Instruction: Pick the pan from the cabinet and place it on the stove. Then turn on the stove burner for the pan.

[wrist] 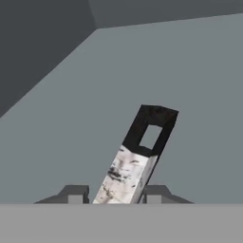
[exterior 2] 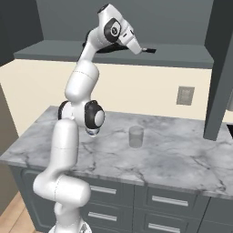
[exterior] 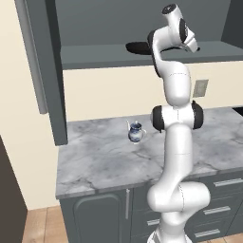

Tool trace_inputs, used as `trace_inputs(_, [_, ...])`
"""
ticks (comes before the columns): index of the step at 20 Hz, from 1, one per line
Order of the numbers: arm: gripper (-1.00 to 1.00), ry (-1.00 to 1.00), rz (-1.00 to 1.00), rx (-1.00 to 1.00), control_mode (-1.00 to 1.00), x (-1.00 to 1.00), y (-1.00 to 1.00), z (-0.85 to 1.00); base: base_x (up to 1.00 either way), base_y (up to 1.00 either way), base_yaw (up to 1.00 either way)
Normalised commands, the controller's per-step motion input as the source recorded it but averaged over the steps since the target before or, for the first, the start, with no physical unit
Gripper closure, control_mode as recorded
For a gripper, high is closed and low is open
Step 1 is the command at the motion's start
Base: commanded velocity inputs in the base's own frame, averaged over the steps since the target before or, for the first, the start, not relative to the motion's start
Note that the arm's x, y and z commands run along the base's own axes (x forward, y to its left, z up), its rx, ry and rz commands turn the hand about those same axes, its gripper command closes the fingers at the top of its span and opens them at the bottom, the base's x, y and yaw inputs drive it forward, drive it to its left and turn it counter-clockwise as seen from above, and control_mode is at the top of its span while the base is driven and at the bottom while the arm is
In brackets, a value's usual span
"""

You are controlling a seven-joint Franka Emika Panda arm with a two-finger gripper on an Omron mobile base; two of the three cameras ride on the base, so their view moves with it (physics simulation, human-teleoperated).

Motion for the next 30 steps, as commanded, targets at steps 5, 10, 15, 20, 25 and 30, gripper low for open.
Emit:
trace_inputs(5, [1.0, -0.09, 0.01, -0.04, -1.0, -0.01, 0.0, -0.29, 0.0, 0.0, 0.0])
trace_inputs(10, [1.0, -0.24, 0.01, -0.03, -1.0, 0.0, 0.0, -0.38, 0.0, 0.0, 0.0])
trace_inputs(15, [1.0, -0.31, 0.0, -0.04, -1.0, 0.0, 0.0, -0.35, 0.0, 0.0, 0.0])
trace_inputs(20, [1.0, -0.35, 0.0, -0.05, -1.0, 0.0, 0.0, -0.3, 0.0, 0.0, 0.0])
trace_inputs(25, [1.0, -0.38, 0.0, -0.08, -1.0, -0.3, 0.0, -0.19, 0.0, 0.0, 0.0])
trace_inputs(30, [1.0, -0.34, 0.0, -0.02, -1.0, -0.71, 0.0, -0.11, 0.0, 0.0, 0.0])
